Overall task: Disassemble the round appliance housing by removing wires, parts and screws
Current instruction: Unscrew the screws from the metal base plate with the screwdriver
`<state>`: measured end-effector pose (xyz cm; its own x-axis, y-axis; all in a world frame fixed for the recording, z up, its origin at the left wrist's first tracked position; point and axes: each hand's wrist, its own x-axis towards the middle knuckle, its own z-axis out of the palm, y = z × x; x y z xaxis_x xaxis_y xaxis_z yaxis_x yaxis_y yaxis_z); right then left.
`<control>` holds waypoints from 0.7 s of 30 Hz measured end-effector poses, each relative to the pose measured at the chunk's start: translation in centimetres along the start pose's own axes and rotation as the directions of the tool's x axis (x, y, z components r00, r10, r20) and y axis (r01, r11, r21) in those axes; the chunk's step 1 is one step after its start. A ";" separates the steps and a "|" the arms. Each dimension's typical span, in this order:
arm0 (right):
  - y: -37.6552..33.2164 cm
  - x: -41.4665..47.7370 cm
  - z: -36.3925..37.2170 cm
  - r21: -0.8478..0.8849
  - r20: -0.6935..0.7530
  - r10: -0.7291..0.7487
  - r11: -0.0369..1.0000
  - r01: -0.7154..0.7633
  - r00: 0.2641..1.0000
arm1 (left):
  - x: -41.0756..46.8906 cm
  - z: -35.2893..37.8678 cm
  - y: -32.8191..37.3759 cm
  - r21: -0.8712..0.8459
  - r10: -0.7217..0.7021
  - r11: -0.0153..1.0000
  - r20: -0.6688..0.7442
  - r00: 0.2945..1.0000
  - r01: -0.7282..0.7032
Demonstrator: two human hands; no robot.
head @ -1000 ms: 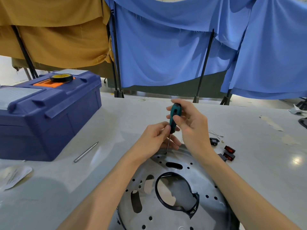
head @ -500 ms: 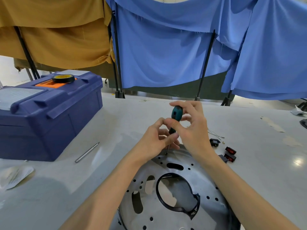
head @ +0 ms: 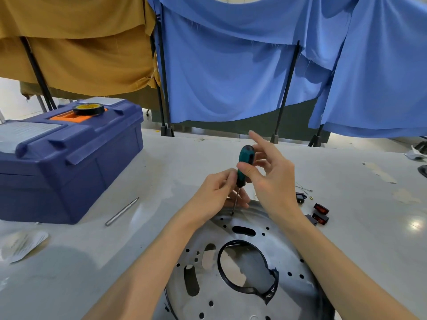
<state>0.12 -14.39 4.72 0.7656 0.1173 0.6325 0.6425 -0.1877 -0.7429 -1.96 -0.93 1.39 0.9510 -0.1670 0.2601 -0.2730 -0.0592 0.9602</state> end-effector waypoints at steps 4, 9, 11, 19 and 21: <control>-0.1 -0.2 -0.1 0.051 0.064 -0.008 0.999 0.005 0.998 | 0.1 -0.2 -0.1 0.032 -0.027 0.999 -0.031 0.999 0.028; -0.1 -0.1 0.1 -0.023 0.023 -0.047 0.999 0.048 0.999 | 0.1 0.0 0.0 0.034 0.009 0.999 -0.013 1.000 -0.009; -0.1 -0.1 0.0 0.004 0.007 -0.016 1.000 0.016 1.000 | 0.0 0.0 -0.1 0.012 0.009 1.000 -0.008 1.000 -0.009; -0.3 -0.2 0.1 -0.025 0.074 -0.052 0.998 0.054 0.996 | 0.2 -0.3 -0.6 0.102 0.012 0.995 -0.003 1.000 -0.012; -0.1 -0.1 0.0 0.001 0.044 -0.017 1.000 0.017 0.999 | 0.1 -0.2 -0.4 0.047 0.021 0.999 0.018 1.000 -0.022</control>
<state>-0.07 -14.38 4.73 0.7549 0.1634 0.6351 0.6558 -0.1844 -0.7321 -1.75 -0.72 1.03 0.9422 -0.1861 0.2786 -0.3005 -0.1018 0.9483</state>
